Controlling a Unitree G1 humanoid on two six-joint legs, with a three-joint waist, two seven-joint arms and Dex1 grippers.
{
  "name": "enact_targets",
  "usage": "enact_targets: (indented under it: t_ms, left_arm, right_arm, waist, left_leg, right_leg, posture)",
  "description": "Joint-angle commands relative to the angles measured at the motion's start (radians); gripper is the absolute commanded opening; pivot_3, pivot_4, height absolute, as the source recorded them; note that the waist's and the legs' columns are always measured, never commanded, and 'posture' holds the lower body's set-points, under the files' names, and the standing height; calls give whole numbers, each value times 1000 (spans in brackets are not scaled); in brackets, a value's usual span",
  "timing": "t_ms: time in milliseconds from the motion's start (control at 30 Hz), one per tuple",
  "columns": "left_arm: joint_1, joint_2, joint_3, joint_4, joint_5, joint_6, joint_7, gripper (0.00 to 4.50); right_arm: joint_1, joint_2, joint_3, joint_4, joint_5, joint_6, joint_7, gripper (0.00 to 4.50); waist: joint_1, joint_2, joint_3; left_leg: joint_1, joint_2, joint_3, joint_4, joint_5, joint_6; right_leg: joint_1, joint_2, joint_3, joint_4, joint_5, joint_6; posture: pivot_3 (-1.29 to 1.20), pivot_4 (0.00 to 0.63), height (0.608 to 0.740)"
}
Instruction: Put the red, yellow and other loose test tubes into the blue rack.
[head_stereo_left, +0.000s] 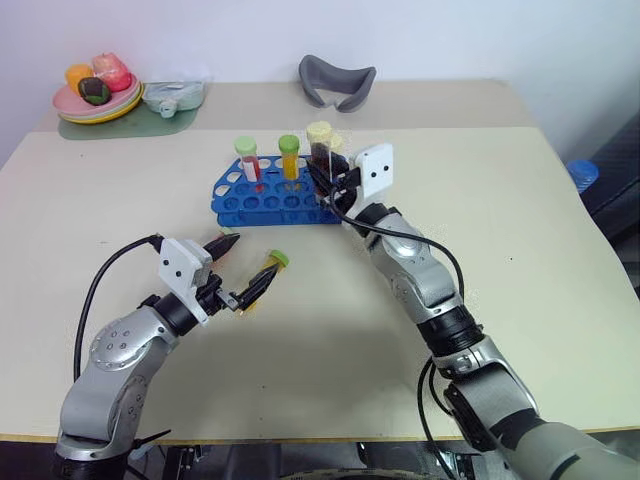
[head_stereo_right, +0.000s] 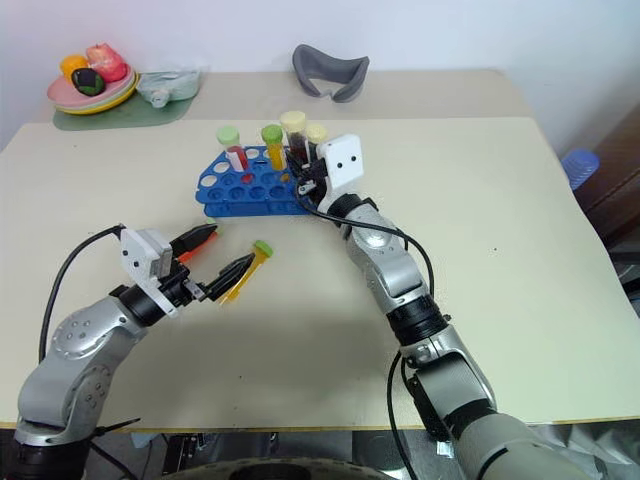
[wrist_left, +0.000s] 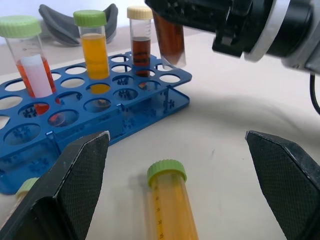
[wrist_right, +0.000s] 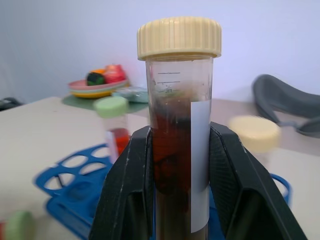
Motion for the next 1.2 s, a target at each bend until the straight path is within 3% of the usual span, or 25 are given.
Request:
enact_targets:
  t_ms: [33,533,867,1000,1067,1133,1200]
  left_arm:
    - [4,0,-6,-51,-19,4,10,4500]
    - [10,23,0,-54,-39,17,9,4500]
    - [33,17,-1,-44,-28,-14,3,4500]
    - [40,16,-2,-34,-27,-28,-2,4500]
    - [42,16,-2,-28,-25,-35,-6,4500]
    - [43,16,-2,-26,-25,-38,-8,4500]
    - [38,16,-6,-24,-23,-38,-5,4500]
  right_arm:
    - [-22,40,-46,44,-42,-76,21,1160]
    - [-107,125,-148,310,-150,-214,51,1160]
    - [-115,145,-176,384,-180,-275,80,1160]
    - [-98,150,-187,370,-177,-279,105,2640]
    - [-91,151,-188,352,-182,-285,106,3719]
    - [-87,152,-189,338,-187,-288,104,4473]
    - [-85,145,-188,301,-199,-288,98,4473]
  waist:
    - [-1,0,0]
    - [-22,0,0]
    - [-23,0,0]
    - [-23,0,0]
    - [-24,0,0]
    - [-24,0,0]
    - [-24,0,0]
  left_leg:
    - [0,0,0,0,0,0]
    - [1,0,0,0,1,-2]
    - [1,0,0,0,2,-3]
    - [1,0,0,0,2,-3]
    - [1,0,0,0,2,-3]
    - [1,0,0,0,2,-3]
    - [1,0,0,0,2,-3]
  right_leg:
    - [0,0,0,0,0,0]
    - [0,0,0,3,0,0]
    - [0,0,0,3,0,0]
    - [0,0,0,3,0,0]
    - [0,0,0,3,0,0]
    - [0,0,0,3,0,0]
    - [0,0,0,4,0,0]
  posture:
    - [0,150,740]
    - [0,150,740]
    - [0,150,740]
    - [0,150,740]
    - [0,150,740]
    - [0,150,740]
    - [0,150,740]
